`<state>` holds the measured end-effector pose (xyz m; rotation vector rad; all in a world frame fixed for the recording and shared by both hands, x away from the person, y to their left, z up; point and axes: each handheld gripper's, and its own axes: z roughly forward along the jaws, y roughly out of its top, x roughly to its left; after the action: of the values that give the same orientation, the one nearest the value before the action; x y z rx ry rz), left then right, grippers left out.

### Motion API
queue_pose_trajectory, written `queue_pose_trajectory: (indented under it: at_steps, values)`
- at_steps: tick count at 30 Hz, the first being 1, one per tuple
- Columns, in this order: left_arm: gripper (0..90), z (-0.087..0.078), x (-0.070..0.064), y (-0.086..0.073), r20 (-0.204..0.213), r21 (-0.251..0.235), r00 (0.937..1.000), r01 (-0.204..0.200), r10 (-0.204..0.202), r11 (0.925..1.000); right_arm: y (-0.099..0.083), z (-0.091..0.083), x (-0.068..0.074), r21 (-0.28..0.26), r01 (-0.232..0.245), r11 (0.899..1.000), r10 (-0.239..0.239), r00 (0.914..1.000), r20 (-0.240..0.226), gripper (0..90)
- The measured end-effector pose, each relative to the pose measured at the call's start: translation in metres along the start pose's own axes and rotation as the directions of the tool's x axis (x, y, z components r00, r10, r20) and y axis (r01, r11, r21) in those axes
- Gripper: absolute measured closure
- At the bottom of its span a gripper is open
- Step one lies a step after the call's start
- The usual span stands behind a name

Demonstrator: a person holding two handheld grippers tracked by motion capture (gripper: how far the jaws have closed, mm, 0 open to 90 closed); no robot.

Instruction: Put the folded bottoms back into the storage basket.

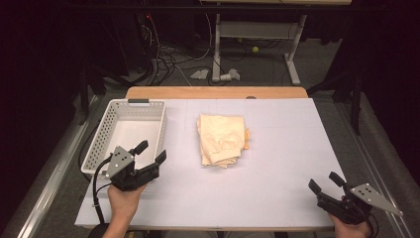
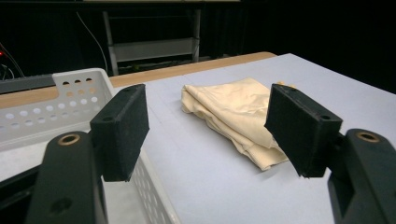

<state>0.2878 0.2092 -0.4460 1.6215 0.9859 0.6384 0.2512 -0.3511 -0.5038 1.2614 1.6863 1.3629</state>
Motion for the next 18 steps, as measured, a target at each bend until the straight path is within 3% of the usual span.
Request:
queue_pose_trajectory:
  at_steps: [18]
  values:
    - [27.2,0.024,-0.015,0.006,0.044,0.034,0.9990,-0.014,0.013,0.9993,0.000,0.001,0.000,0.001,-0.006,1.000,0.006,0.9999,-0.009,20.9]
